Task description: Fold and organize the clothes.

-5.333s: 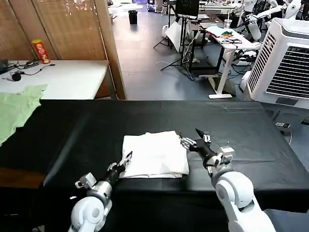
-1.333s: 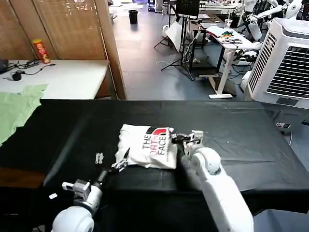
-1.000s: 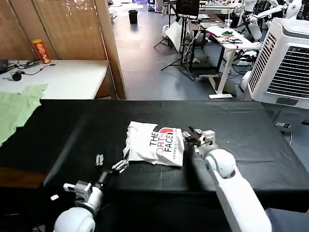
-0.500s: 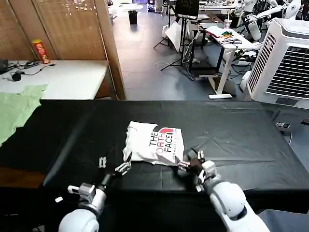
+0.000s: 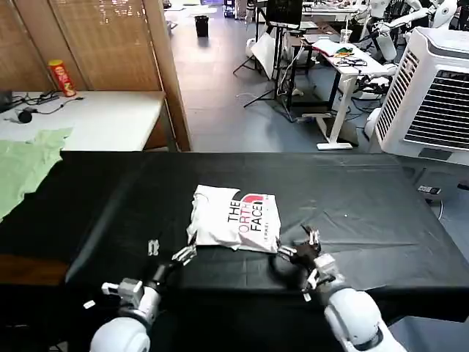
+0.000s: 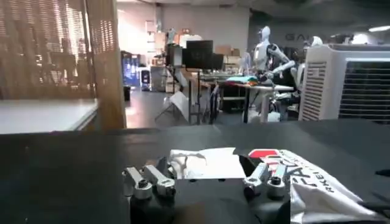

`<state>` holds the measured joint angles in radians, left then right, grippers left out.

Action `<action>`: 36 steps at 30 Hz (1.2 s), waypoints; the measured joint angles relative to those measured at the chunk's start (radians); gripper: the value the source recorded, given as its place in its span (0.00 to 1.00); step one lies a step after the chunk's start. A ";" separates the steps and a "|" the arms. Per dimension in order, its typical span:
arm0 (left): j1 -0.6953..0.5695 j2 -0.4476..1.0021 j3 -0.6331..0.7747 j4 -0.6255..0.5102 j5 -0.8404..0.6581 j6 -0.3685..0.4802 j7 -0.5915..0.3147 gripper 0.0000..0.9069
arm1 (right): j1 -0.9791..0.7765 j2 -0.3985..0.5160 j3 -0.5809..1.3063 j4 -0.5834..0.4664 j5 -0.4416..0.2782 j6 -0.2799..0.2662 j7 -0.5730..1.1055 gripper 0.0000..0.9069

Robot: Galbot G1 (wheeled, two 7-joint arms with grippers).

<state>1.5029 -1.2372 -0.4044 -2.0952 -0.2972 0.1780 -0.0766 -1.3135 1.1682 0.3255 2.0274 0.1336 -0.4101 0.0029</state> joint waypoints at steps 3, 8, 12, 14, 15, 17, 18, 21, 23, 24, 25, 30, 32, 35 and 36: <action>0.012 0.017 -0.004 0.009 -0.028 -0.028 -0.030 0.97 | -0.042 0.013 0.029 0.034 0.019 0.060 0.025 0.97; 0.042 0.053 -0.003 -0.006 -0.045 -0.028 -0.048 0.97 | -0.157 0.041 0.061 0.092 0.002 0.136 0.070 0.97; 0.074 0.077 -0.003 -0.039 -0.055 -0.009 -0.079 0.97 | -0.260 0.062 0.080 0.142 0.000 0.195 0.114 0.97; 0.095 0.084 -0.012 -0.059 -0.055 -0.005 -0.087 0.97 | -0.303 0.068 0.088 0.162 -0.005 0.222 0.128 0.97; 0.105 0.085 -0.015 -0.068 -0.055 -0.003 -0.090 0.97 | -0.323 0.069 0.092 0.172 -0.005 0.234 0.133 0.97; 0.129 0.085 -0.022 -0.085 -0.053 -0.004 -0.096 0.97 | -0.357 0.069 0.099 0.187 -0.008 0.257 0.140 0.97; 0.142 0.083 -0.025 -0.090 -0.053 -0.004 -0.100 0.97 | -0.374 0.068 0.101 0.196 -0.012 0.267 0.142 0.97; 0.178 0.077 -0.034 -0.107 -0.051 -0.008 -0.112 0.97 | -0.415 0.066 0.102 0.213 -0.029 0.278 0.155 0.97; 0.205 0.075 -0.039 -0.118 -0.053 -0.008 -0.117 0.97 | -0.440 0.065 0.102 0.222 -0.030 0.279 0.166 0.97; 0.218 0.077 -0.043 -0.124 -0.053 -0.007 -0.119 0.97 | -0.453 0.065 0.102 0.229 -0.031 0.280 0.170 0.97; 0.233 0.079 -0.047 -0.132 -0.053 -0.005 -0.120 0.97 | -0.465 0.065 0.103 0.234 -0.032 0.280 0.174 0.97; 0.298 0.090 -0.069 -0.169 -0.087 0.034 -0.131 0.97 | -0.519 0.060 0.105 0.255 -0.035 0.258 0.199 0.97; 0.320 0.094 -0.081 -0.186 -0.101 0.051 -0.138 0.97 | -0.542 0.059 0.102 0.265 -0.029 0.237 0.205 0.97; 0.349 0.097 -0.104 -0.210 -0.141 0.079 -0.153 0.97 | -0.578 0.063 0.094 0.285 -0.004 0.195 0.229 0.97; 0.356 0.097 -0.110 -0.217 -0.150 0.087 -0.158 0.97 | -0.590 0.066 0.092 0.291 0.005 0.179 0.237 0.97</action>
<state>1.8585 -1.1405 -0.5146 -2.3117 -0.4473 0.2648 -0.2348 -1.9037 1.2346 0.4173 2.3187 0.1387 -0.2316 0.2400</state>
